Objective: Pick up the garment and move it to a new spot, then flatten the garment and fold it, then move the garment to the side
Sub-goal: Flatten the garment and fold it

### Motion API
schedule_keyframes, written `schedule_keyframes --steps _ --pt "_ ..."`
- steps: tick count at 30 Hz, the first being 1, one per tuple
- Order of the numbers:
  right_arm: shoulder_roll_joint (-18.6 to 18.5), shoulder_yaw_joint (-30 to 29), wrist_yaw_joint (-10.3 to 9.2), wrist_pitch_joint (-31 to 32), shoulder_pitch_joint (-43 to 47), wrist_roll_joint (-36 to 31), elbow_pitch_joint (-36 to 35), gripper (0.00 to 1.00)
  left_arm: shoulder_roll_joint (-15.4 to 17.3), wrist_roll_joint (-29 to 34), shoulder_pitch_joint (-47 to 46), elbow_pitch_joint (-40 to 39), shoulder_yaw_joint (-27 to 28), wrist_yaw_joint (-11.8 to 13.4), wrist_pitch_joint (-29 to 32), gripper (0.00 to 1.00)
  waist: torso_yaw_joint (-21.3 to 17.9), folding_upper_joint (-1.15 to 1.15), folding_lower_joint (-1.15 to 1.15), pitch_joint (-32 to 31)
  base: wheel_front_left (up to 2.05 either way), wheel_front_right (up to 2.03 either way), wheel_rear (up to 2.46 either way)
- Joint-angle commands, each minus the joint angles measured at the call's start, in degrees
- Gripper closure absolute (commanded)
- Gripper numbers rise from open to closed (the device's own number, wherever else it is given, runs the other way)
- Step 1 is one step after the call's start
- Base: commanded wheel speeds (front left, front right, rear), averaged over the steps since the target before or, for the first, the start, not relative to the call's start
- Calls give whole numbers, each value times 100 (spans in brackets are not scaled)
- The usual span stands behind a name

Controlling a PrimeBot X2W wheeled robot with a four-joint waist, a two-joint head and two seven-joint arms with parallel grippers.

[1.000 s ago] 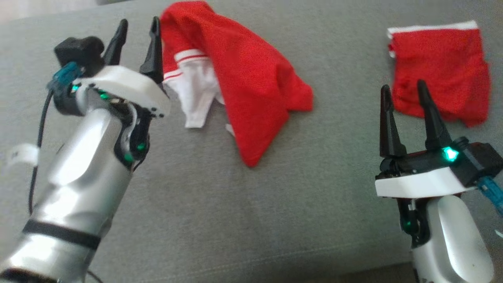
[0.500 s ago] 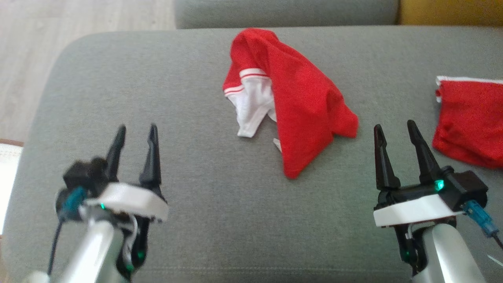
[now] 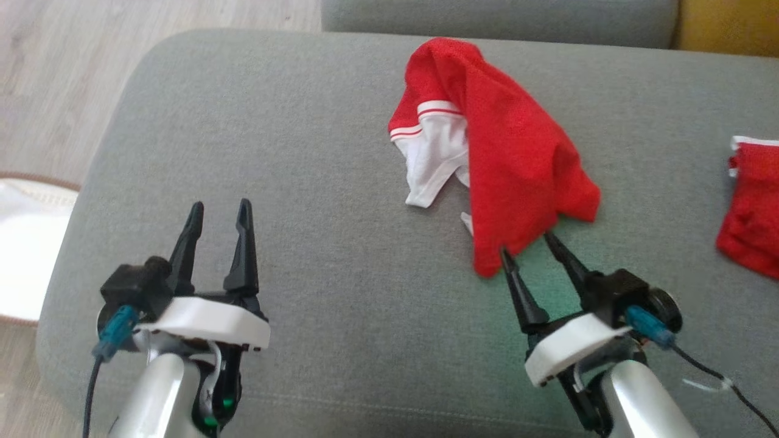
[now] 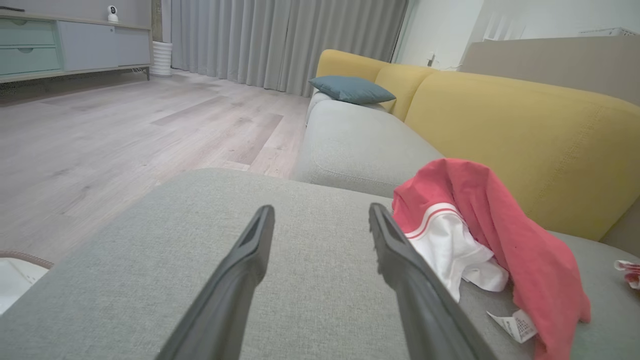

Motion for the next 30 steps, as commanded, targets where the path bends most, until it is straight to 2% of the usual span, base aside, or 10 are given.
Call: schedule_keyframes --steps 1,7,11,14,21,22,23,26,30 --pt "-12 165 37 56 -345 7 -64 0 -3 70 -284 -178 290 -47 -33 0 110 0 0 109 0 0 0" --pt "-12 219 37 339 -749 -256 638 0 -288 233 -337 -88 482 -292 -33 0 411 0 0 365 0 0 0" --pt "-12 13 37 428 -988 -514 1040 0 -418 320 -397 -4 606 -434 -33 0 586 0 0 531 0 0 0" --pt "-12 -7 37 411 -1078 -479 1211 0 -475 347 -434 24 674 -497 -33 0 664 0 0 599 0 0 0" --pt "-12 -127 37 408 -1455 -898 1803 0 -612 429 -507 106 870 -672 -34 0 750 0 0 797 0 0 0" --pt "-12 -143 37 397 -1491 -908 1867 27 -623 437 -520 119 886 -691 -34 0 751 0 0 803 0 0 0" --pt "-12 -151 37 372 -1529 -920 1918 100 -633 442 -535 133 905 -705 -34 0 745 0 0 805 0 0 0" --pt "-12 -52 37 120 -1627 -768 1956 100 -656 470 -577 177 960 -756 -34 0 676 0 0 720 0 0 0" --pt "-12 446 37 -175 -1703 -402 1758 100 -665 499 -558 205 1004 -780 -34 0 561 0 0 529 0 0 0"
